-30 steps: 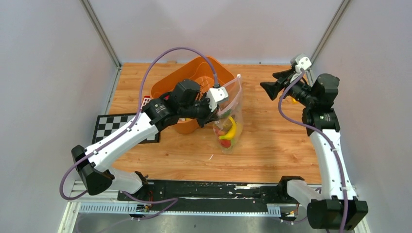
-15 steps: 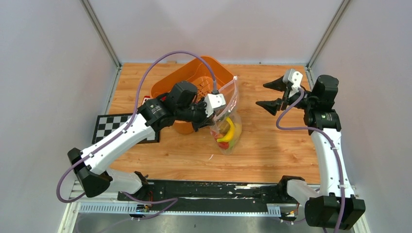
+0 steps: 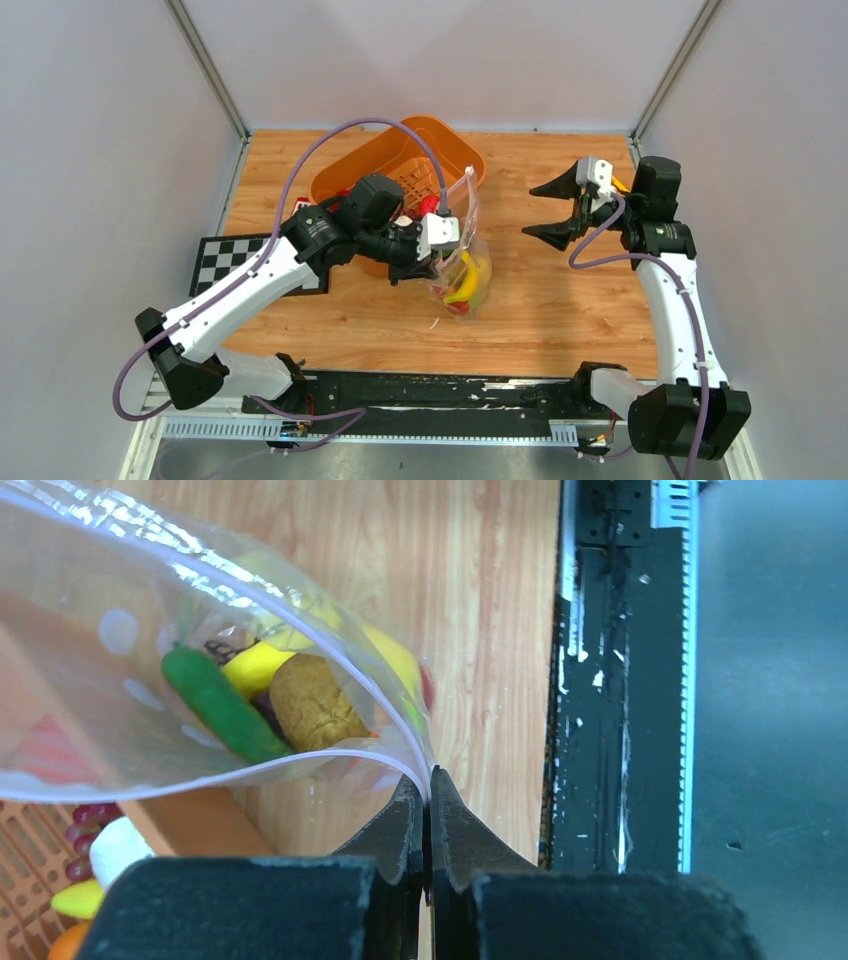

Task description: Place the food in the zip-top bag and seal the zipper

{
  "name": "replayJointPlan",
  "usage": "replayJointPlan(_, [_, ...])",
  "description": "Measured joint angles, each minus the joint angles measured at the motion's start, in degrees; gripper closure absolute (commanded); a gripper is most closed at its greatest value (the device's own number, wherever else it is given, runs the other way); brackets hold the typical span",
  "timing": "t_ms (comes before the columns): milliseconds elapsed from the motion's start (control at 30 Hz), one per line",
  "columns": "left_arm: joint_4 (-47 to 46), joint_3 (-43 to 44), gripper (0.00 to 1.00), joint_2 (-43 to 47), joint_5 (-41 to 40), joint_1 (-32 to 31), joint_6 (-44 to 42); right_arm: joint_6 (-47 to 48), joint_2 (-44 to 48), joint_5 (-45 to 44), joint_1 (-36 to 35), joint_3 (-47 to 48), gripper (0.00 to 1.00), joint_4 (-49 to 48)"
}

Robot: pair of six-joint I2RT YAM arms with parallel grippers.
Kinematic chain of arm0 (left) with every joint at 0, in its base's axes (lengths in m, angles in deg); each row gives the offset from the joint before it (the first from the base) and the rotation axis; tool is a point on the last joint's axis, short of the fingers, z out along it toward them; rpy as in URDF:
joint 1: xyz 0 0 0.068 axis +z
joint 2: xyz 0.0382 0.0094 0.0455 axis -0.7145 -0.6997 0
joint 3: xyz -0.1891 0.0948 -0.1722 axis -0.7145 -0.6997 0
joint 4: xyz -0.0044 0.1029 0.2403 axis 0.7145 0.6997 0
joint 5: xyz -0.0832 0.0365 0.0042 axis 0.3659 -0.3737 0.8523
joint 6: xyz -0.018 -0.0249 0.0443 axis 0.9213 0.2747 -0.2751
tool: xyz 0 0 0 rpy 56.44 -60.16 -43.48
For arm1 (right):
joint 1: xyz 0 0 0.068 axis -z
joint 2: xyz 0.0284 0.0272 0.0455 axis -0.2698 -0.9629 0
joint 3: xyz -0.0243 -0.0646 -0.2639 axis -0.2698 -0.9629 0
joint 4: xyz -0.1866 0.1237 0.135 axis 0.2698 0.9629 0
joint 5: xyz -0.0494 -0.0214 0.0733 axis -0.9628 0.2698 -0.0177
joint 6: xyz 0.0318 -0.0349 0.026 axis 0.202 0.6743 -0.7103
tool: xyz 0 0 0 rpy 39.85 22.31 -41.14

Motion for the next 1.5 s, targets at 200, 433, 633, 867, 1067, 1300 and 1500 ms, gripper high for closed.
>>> replayJointPlan(200, [5.81, 7.04, 1.0, -3.45, 4.74, -1.7, -4.74, 1.36, -3.48, 2.34, -0.94, 0.61, 0.27, 1.62])
replayJointPlan(433, [12.61, 18.49, 1.0, -8.2, 8.2, -4.55, -10.34, 2.49, -5.81, 4.22, -1.09, 1.33, 0.25, 3.28])
replayJointPlan(633, [17.16, 20.68, 1.0, -9.09, 7.37, -4.63, -12.94, 5.57, -5.84, 5.95, -1.09, 1.9, 0.24, 6.54])
replayJointPlan(867, [19.06, 20.65, 1.0, -8.87, 3.02, -4.61, -15.47, 13.11, -5.77, 8.17, -1.09, 1.38, 0.21, 14.25])
replayJointPlan(1067, [19.69, 20.59, 1.0, -8.28, 1.51, -4.61, -16.81, 15.69, -5.68, 8.44, -1.11, -0.22, 0.21, 16.7])
replayJointPlan(1300, [19.69, 19.89, 1.0, -7.67, -0.35, -4.61, -17.7, 16.92, -5.68, 8.76, -1.88, -1.79, 0.36, 17.94])
replayJointPlan(1500, [18.84, 17.31, 1.0, -6.71, -1.84, -4.61, -17.86, 17.42, -5.92, 8.79, -2.21, -3.19, 0.53, 18.49])
